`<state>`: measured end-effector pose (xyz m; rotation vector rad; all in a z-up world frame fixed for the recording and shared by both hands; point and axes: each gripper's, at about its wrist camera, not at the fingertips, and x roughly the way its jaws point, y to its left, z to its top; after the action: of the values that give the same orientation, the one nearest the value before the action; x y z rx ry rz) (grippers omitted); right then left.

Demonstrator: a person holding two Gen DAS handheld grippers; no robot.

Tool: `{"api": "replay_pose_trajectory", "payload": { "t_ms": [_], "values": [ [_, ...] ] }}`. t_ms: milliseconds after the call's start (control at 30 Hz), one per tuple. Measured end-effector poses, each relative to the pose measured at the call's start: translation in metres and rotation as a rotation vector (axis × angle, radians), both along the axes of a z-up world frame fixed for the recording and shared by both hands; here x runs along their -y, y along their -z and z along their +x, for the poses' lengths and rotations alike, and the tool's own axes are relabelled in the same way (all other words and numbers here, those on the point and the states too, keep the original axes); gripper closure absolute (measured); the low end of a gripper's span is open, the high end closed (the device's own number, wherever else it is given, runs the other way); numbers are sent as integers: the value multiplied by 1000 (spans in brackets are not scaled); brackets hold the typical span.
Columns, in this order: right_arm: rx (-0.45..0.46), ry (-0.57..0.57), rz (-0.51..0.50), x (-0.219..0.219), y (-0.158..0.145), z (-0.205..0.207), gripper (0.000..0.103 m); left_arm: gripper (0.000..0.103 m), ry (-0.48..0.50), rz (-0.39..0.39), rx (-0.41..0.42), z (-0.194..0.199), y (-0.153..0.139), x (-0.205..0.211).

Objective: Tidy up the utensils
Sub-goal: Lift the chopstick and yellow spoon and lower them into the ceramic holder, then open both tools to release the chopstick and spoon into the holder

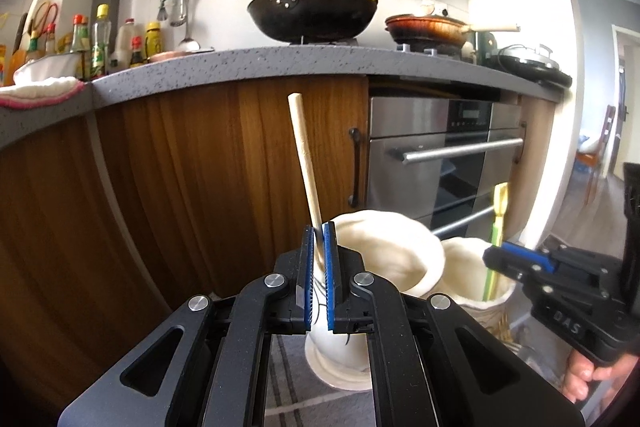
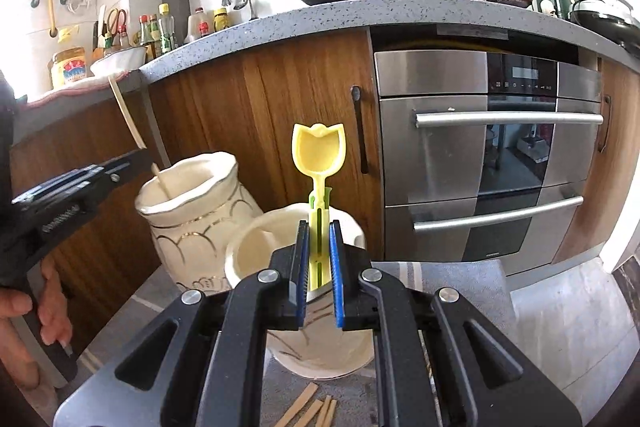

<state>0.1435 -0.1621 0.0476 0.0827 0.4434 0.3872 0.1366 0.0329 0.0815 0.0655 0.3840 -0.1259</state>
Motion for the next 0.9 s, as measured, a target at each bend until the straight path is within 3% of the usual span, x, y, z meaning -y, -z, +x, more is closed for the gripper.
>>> {"api": "replay_pose_trajectory", "payload": {
  "t_ms": [100,267,467,533,600,767,800,900],
  "values": [
    [14,-1,-17,-3,0,-2,93,87,-6,17,3,1,1,4],
    [13,5,-5,2,-2,-1,87,83,-12,37,14,-1,0,8],
    [25,12,20,7,-5,-2,64,51,-31,44,46,-5,-5,7],
    [30,15,28,8,-6,-4,49,48,-40,40,58,-8,-7,6],
    [34,17,33,10,-7,-6,41,33,-54,35,72,-12,-10,4],
    [57,34,37,17,-13,-17,20,19,-71,19,104,-24,-16,-1],
    [63,40,41,19,-14,-19,15,11,-83,16,110,-27,-16,-2],
    [77,66,50,25,-17,-26,5,7,-108,3,133,-38,-16,-5]
  ]
}}
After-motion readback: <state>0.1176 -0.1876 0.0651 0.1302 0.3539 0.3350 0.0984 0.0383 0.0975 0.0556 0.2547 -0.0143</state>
